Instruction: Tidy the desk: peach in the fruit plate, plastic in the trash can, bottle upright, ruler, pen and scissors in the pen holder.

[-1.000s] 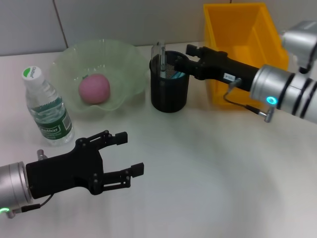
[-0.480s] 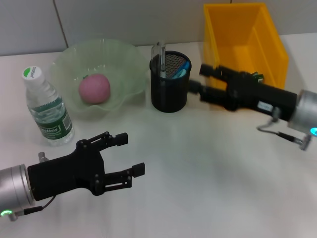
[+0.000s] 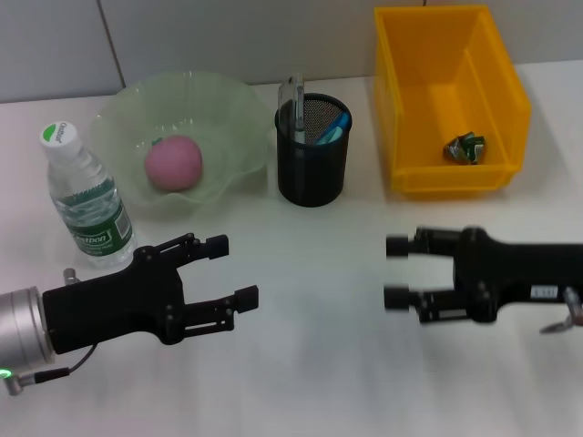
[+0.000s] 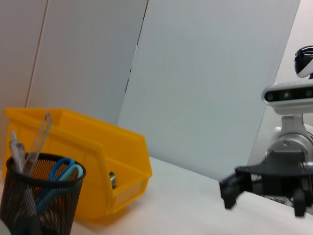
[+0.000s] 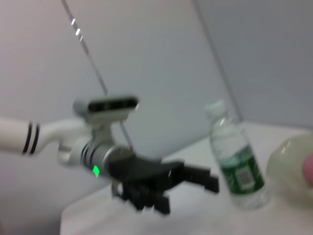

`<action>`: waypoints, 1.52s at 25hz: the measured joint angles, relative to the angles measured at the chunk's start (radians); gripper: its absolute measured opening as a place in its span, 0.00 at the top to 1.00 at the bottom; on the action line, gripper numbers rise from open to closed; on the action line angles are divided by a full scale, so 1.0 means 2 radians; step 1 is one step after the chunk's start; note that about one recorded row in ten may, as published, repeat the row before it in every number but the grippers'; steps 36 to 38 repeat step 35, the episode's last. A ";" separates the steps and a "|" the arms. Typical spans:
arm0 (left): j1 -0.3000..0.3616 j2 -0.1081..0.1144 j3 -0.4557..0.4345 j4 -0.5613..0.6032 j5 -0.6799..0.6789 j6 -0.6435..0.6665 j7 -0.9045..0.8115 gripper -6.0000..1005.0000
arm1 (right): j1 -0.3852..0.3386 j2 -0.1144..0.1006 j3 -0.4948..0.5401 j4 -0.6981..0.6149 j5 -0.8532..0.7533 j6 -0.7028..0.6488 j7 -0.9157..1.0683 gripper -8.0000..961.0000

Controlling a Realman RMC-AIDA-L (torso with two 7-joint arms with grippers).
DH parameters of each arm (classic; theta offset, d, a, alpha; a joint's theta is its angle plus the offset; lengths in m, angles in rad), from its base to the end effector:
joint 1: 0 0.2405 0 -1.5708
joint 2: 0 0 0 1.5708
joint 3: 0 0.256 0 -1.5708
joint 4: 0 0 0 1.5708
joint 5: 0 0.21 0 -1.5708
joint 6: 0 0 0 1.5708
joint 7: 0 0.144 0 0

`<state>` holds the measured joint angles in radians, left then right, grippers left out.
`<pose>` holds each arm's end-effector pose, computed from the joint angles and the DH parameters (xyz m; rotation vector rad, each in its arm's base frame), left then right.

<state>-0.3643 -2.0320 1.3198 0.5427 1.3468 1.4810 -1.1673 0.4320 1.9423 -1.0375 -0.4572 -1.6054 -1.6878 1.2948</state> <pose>-0.2570 0.2828 -0.0407 -2.7447 -0.5323 -0.9613 0.2786 0.2851 0.0075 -2.8185 0.6748 0.9477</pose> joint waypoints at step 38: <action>-0.010 0.024 0.000 0.012 0.073 0.014 -0.059 0.14 | 0.009 0.006 0.006 -0.003 -0.060 0.006 -0.003 0.16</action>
